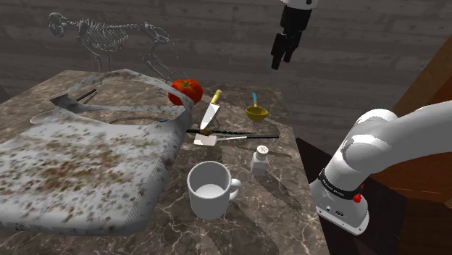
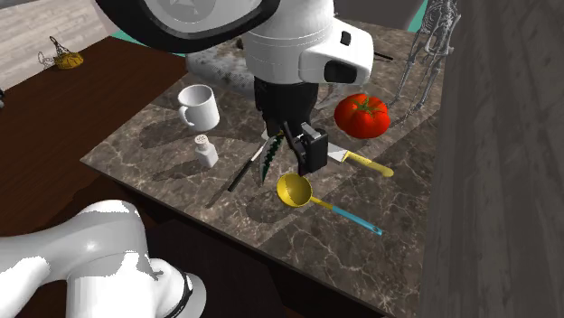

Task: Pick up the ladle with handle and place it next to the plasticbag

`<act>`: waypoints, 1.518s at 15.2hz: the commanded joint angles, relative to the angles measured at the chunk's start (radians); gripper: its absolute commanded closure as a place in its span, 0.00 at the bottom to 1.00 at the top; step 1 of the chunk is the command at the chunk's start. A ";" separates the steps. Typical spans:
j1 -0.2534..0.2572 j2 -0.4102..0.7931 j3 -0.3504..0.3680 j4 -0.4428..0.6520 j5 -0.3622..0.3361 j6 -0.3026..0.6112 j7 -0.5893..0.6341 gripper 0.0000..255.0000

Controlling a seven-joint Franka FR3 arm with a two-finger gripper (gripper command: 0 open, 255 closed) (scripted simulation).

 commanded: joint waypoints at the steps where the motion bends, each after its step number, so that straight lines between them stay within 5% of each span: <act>1: 0.000 0.000 0.000 0.000 0.000 0.000 0.000 0.00; 16: -0.227 0.260 0.098 -0.285 0.231 0.537 0.733 0.00; 23: -0.215 0.315 0.114 -0.339 0.252 0.647 0.725 0.00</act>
